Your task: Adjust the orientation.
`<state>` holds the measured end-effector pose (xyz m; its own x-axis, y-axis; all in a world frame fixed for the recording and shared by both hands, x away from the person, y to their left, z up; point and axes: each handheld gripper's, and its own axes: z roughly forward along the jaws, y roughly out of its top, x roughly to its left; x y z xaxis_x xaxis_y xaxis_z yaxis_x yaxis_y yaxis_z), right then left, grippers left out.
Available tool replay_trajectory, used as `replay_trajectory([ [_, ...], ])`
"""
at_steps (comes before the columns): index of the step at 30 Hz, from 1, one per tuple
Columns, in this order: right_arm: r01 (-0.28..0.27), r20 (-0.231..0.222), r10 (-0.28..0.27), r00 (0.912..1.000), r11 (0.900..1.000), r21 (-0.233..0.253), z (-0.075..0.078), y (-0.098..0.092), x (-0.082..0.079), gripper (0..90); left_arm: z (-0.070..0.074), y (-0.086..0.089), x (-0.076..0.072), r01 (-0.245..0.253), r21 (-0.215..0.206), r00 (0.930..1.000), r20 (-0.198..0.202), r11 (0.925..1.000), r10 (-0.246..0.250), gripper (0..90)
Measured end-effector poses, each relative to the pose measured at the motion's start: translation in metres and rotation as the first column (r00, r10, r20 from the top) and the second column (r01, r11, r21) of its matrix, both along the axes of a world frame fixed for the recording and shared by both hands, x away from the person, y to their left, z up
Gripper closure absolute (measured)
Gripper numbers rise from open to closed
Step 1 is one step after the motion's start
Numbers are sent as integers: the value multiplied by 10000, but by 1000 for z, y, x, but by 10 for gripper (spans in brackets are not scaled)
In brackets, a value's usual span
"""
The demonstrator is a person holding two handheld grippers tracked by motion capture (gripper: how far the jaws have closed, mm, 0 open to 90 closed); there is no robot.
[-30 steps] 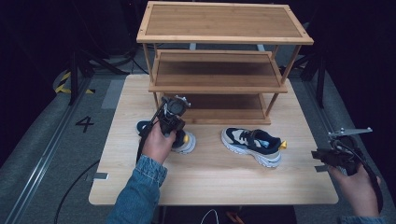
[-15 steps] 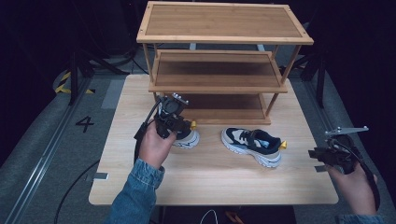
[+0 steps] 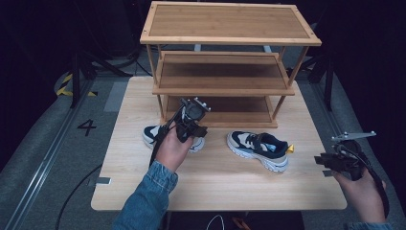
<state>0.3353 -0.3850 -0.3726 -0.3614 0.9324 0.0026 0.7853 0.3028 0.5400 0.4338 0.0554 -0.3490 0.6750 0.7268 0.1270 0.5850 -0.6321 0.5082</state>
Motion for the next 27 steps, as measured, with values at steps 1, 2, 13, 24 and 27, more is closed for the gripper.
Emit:
replay_trajectory([
  [1, 49, -5, -49, 10000, 10000, -47, 0, -1, -1, 681, -3, -3, 2, 21, 106, 10000, -57, 9999, -20, 526],
  [2, 142, -38, -142, 9999, 9999, -60, -1, -3, -1, 681, -6, -6, 3, 12, 268, 9999, -106, 9996, -9, 526],
  [13, 346, 40, -345, 9994, 9993, -152, 1, -5, -7, 685, -15, -8, 10, -198, 773, 9996, -203, 9968, 215, 835],
  [24, 171, 61, -170, 9998, 9998, -93, 3, -2, -2, 686, -6, 0, -4, 415, 38, 9949, -921, 9991, -410, 873],
  [27, 32, 108, -31, 9999, 10000, -83, 4, 3, 5, 686, -2, 7, -14, 600, -143, 9913, -1163, 9981, -613, 873],
])
